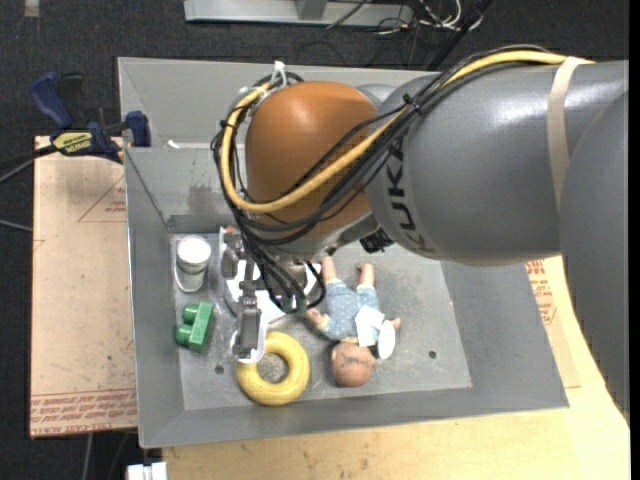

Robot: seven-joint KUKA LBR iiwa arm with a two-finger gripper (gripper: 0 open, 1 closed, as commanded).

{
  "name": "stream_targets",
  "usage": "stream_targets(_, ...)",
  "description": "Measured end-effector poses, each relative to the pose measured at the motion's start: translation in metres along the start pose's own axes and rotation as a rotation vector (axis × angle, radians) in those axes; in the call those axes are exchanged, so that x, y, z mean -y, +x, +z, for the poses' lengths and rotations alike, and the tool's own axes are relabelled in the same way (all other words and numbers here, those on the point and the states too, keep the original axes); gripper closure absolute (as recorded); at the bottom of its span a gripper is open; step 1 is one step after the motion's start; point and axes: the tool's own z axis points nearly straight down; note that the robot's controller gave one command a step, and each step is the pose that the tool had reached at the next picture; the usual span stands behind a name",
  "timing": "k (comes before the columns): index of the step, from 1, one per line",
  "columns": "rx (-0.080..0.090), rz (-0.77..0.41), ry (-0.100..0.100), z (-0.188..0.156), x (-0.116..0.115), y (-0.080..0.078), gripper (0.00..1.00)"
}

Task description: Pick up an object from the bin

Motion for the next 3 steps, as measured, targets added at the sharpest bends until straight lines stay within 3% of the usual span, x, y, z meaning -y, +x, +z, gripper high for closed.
stream_targets(1, 0.008, 0.005, -0.002, -0.005, 0.001, -0.002, 0.0)
stream_targets(2, 0.007, -0.018, -0.003, 0.04, 0.001, -0.013, 0.0)
stream_targets(3, 0.008, -0.174, -0.002, 0.098, 0.038, -0.004, 0.0)
